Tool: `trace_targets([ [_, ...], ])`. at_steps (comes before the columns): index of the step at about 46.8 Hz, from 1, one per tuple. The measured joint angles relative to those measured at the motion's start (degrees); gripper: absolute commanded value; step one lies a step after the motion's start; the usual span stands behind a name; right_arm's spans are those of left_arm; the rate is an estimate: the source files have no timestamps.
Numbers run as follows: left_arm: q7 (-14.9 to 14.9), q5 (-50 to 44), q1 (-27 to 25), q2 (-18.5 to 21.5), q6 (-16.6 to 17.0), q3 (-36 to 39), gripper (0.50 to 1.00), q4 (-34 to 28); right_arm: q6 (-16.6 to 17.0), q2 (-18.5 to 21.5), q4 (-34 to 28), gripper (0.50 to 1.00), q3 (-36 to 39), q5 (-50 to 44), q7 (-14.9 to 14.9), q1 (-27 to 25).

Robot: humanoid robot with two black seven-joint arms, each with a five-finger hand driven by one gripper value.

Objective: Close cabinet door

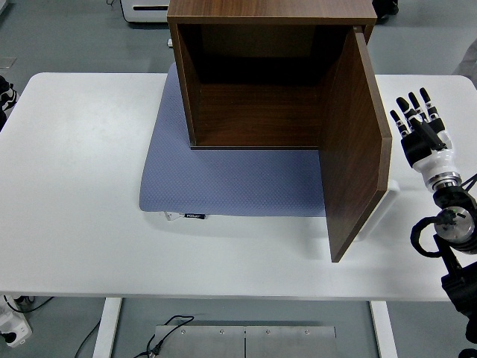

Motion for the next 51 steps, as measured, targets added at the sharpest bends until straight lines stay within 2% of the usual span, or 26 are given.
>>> trace_targets([
  [51, -0.3, 0.1, 0.7, 0.0, 0.2, 0.0, 1.0, 0.0, 0.9, -2.0, 0.2, 1.0, 0.0, 0.1, 0.0, 0.2],
])
